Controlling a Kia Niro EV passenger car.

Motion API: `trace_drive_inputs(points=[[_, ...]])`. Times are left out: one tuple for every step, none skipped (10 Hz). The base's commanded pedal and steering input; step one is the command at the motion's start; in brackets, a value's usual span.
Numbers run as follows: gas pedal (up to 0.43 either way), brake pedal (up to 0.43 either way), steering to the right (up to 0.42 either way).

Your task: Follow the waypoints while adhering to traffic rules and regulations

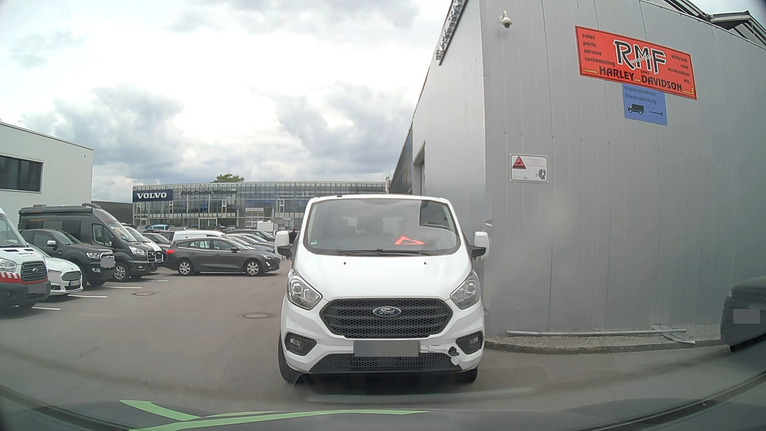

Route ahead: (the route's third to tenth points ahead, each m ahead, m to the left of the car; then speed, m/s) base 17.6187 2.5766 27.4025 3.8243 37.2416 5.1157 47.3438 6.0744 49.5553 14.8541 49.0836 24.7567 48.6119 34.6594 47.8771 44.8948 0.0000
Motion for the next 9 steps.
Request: trace_drive_inputs(points=[[0.000,0.421,-0.462],[0.000,0.421,-0.463],[0.000,0.421,-0.462],[0.000,0.421,-0.462],[0.000,0.421,-0.462],[0.000,0.421,-0.462],[0.000,0.421,-0.462],[0.000,0.421,-0.462],[0.000,0.421,-0.463]])
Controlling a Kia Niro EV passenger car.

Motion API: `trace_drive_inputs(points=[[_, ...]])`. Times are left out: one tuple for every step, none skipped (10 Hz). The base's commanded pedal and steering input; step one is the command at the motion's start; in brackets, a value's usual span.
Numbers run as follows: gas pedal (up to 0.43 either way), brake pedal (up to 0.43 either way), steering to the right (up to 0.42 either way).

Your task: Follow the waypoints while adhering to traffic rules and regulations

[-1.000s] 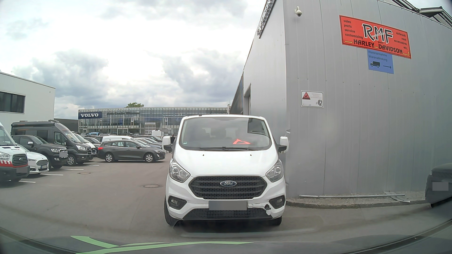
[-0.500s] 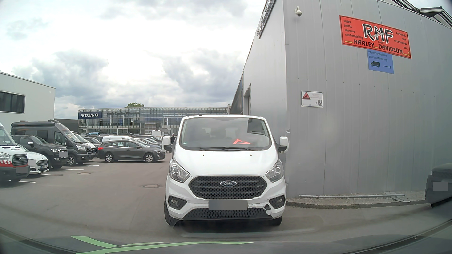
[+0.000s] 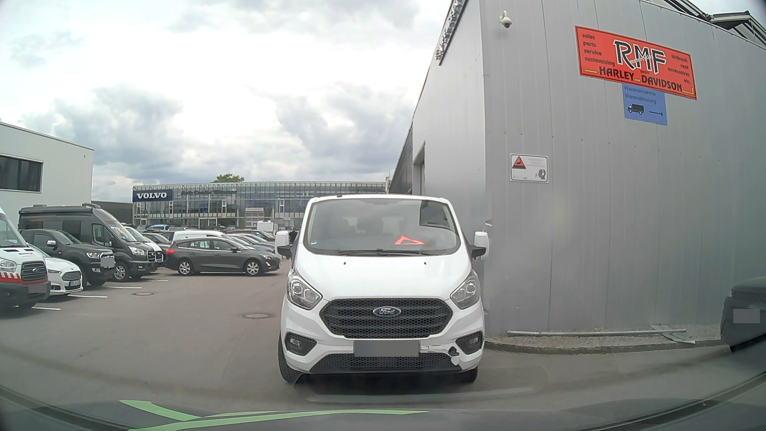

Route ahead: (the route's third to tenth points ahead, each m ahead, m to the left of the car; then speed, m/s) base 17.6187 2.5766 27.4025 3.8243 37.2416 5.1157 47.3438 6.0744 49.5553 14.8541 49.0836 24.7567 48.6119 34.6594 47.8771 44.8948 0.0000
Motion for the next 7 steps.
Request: trace_drive_inputs(points=[[0.000,0.427,-0.462],[0.000,0.427,-0.462],[0.000,0.421,-0.462],[0.000,0.421,-0.462],[0.000,0.427,-0.463],[0.000,0.427,-0.463],[0.000,0.427,-0.462]])
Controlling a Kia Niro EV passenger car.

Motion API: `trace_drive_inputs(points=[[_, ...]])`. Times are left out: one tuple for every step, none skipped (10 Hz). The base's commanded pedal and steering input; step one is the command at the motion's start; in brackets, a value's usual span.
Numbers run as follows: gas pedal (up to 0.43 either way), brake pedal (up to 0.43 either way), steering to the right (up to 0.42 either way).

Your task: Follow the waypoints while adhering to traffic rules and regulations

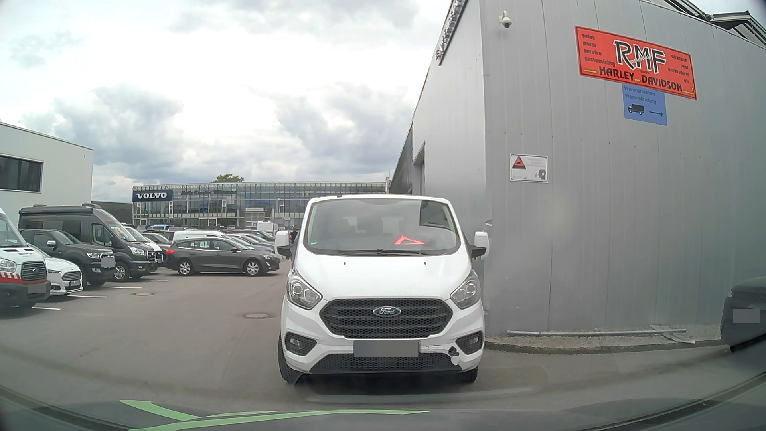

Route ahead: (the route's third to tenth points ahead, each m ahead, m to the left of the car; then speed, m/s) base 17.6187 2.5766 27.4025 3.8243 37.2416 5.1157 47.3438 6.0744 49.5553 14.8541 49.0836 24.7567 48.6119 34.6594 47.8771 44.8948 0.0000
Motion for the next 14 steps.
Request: trace_drive_inputs(points=[[0.000,0.427,-0.462],[0.000,0.433,-0.463],[0.000,0.433,-0.462],[0.000,0.433,-0.462],[0.000,0.433,-0.462],[0.000,0.439,-0.462],[0.000,0.439,-0.462],[0.000,0.439,-0.462],[0.000,0.439,-0.462],[0.000,0.439,-0.462],[0.000,0.439,-0.462],[0.000,0.451,-0.462],[0.000,0.470,-0.463],[0.000,0.488,-0.463]])
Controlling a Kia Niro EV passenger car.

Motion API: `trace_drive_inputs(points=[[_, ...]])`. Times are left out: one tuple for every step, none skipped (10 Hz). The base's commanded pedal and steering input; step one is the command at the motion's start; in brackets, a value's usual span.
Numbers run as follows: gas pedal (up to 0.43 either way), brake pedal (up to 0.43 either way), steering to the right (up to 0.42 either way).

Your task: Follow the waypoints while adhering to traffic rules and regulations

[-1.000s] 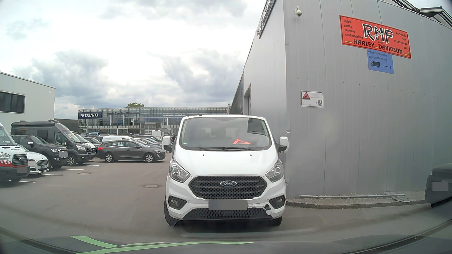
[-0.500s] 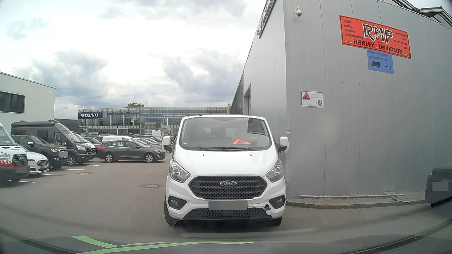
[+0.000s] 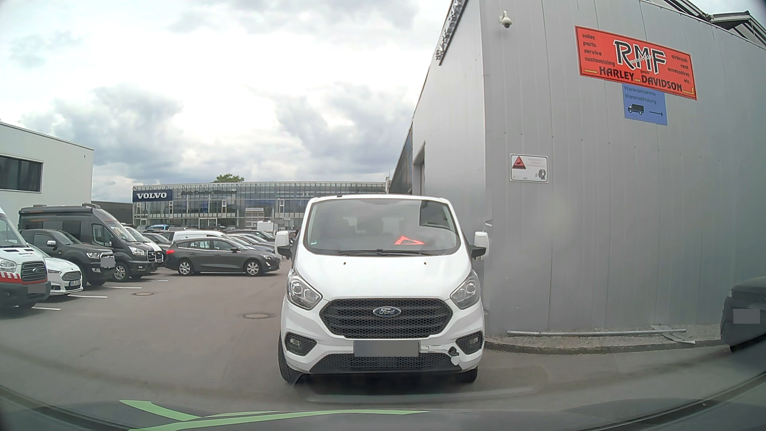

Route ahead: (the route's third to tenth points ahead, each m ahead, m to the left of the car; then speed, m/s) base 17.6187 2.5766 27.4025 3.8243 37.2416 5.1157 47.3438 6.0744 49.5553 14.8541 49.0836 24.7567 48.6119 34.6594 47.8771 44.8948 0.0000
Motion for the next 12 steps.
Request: trace_drive_inputs(points=[[0.000,0.500,-0.462],[0.000,0.500,-0.463],[0.000,0.494,-0.462],[0.000,0.494,-0.462],[0.000,0.488,-0.462],[0.000,0.482,-0.462],[0.000,0.482,-0.462],[0.000,0.463,-0.462],[0.000,0.457,-0.462],[0.000,0.445,-0.462],[0.000,0.439,-0.462],[0.000,0.433,-0.462]])
